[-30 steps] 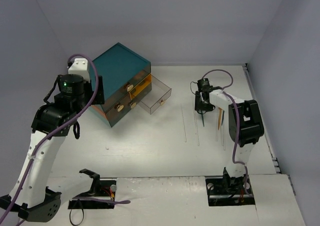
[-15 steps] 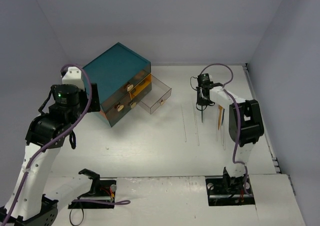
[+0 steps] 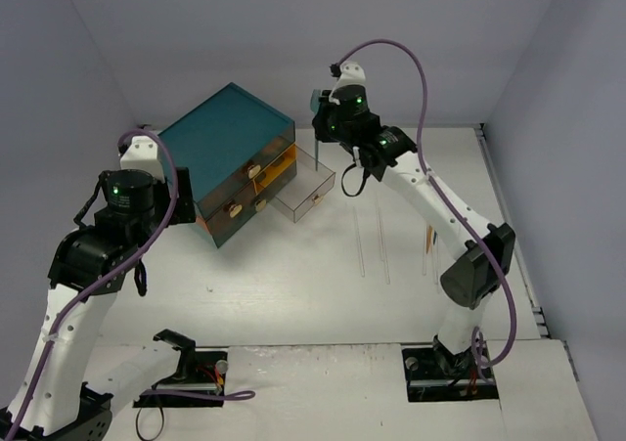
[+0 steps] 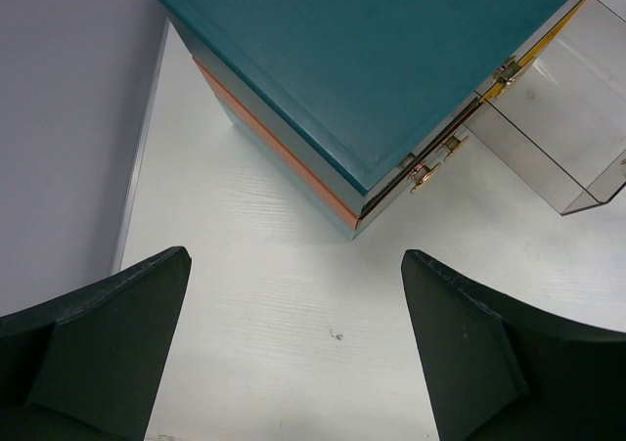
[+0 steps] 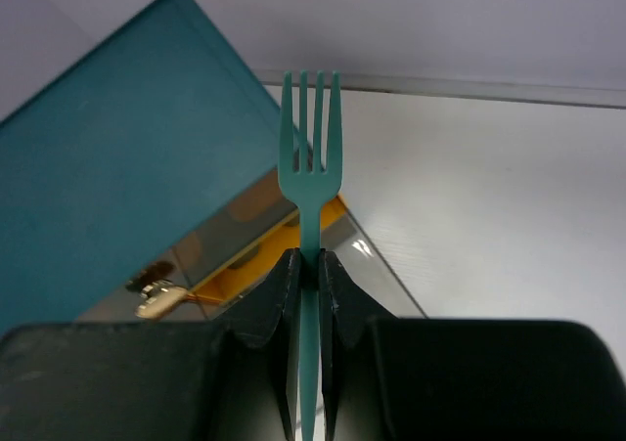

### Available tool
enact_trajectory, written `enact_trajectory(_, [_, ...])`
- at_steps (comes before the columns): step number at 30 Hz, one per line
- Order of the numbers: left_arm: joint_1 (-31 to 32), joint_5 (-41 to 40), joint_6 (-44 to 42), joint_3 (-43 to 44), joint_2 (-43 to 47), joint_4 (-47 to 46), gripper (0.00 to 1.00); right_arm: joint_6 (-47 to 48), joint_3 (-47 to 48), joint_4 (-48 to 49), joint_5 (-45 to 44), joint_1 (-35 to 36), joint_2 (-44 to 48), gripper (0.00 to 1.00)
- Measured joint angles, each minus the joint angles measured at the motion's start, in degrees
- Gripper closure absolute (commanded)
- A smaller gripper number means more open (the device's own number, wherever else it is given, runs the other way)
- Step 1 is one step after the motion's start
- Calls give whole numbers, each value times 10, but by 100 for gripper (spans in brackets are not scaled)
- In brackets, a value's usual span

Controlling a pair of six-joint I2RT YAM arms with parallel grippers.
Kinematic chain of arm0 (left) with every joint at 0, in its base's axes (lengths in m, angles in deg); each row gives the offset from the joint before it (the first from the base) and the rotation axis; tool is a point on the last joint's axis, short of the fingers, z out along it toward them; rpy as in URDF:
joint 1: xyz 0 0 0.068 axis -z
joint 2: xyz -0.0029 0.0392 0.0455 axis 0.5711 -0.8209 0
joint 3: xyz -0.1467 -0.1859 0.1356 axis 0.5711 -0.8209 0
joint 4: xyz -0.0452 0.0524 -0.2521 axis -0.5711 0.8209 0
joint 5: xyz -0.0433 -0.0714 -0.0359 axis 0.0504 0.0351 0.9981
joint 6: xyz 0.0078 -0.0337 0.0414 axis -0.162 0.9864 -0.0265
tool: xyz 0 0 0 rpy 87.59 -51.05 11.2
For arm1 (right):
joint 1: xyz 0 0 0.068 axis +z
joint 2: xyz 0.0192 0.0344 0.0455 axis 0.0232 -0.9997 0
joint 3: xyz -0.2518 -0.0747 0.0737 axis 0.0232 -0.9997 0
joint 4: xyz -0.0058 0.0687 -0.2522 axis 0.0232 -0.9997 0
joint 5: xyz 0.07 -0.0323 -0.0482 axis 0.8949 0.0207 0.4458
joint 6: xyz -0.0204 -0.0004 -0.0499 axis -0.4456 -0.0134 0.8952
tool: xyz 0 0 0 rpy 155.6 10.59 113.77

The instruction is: Sort the eating utensils into containers

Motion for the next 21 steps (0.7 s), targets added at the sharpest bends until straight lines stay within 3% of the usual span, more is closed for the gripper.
enact_trajectory(7, [0,3,0,0,12,9,12,-50,30,0,-5,39,-107,95])
enact_trajectory(13, [0,9,4,0,15,13,12,-69,6,-6,-14,57,-146,64])
enact_trajectory(21, [0,23,7,0,18,17,12,-52,-91,1,-58,53,-79,51])
